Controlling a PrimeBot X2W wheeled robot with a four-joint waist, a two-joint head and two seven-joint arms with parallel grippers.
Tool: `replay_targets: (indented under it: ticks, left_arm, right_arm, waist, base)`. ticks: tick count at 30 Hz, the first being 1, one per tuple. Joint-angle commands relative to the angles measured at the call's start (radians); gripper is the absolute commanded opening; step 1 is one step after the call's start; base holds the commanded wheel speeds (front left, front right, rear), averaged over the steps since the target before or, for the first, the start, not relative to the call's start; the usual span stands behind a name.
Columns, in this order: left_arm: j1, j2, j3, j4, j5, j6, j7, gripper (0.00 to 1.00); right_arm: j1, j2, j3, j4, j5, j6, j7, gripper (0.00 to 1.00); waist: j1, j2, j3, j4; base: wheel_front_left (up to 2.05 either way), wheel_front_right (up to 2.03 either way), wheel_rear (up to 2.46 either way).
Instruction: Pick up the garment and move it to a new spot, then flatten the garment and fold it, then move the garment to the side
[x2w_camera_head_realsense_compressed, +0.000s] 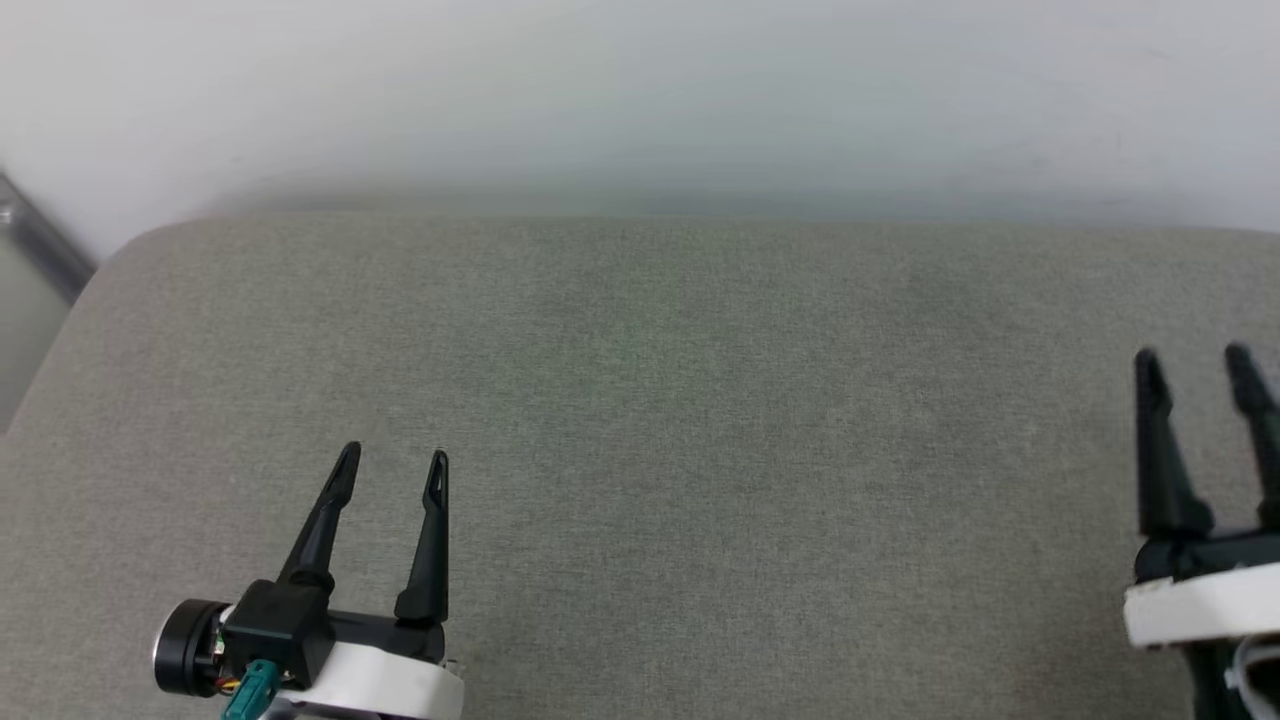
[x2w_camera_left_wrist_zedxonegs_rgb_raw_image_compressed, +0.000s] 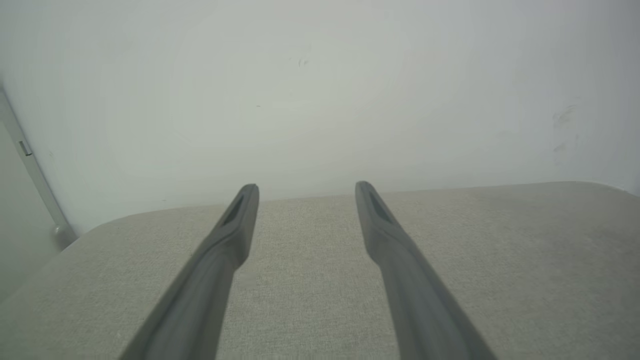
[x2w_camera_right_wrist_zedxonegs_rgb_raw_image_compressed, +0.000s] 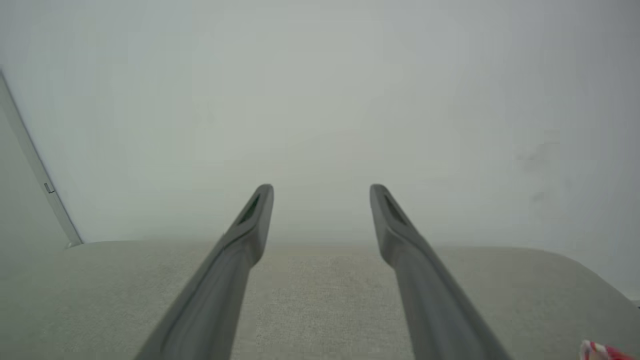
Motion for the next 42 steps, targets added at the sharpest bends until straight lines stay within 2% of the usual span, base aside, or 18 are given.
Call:
replay_targets:
  ticks: [1,16,33,39,40,42]
  left_arm:
    - [0.014,-0.010,0.003,0.004,0.004,-0.007,-0.002,1.00]
    - [0.055,-0.051,0.037,0.045,0.004,-0.051,-0.003,1.00]
    - [0.051,-0.066,0.053,0.023,0.044,-0.070,-0.003,1.00]
    - [0.057,-0.075,0.070,0.030,0.007,-0.072,-0.003,1.00]
    - [0.049,-0.076,0.068,0.031,0.003,-0.070,0.000,0.00]
    - [0.057,-0.077,0.068,0.052,0.005,-0.070,0.001,0.00]
  right_arm:
    - [0.046,0.021,0.004,0.012,-0.016,0.000,-0.020,1.00]
    - [0.131,0.085,0.064,0.135,-0.030,0.000,-0.117,1.00]
    - [0.128,0.094,0.060,0.132,-0.028,0.000,-0.110,1.00]
    - [0.129,0.096,0.060,0.127,-0.030,0.000,-0.106,1.00]
    - [0.122,0.092,0.061,0.132,-0.032,0.000,-0.106,0.00]
    - [0.124,0.093,0.063,0.154,-0.033,0.000,-0.104,0.00]
  waist:
    - [0.0003,0.0000,-0.011,0.009]
    - [0.0003,0.0000,-0.042,0.004]
    - [0.0003,0.0000,-0.034,0.005]
    - [0.0003,0.0000,-0.034,0.006]
    - [0.0003,0.0000,-0.034,0.006]
    - [0.0003,0.0000,-0.034,0.006]
  base:
    - [0.00,0.00,0.00]
    - [0.00,0.00,0.00]
    - [0.00,0.00,0.00]
    - [0.00,0.00,0.00]
    - [0.00,0.00,0.00]
    - [0.00,0.00,0.00]
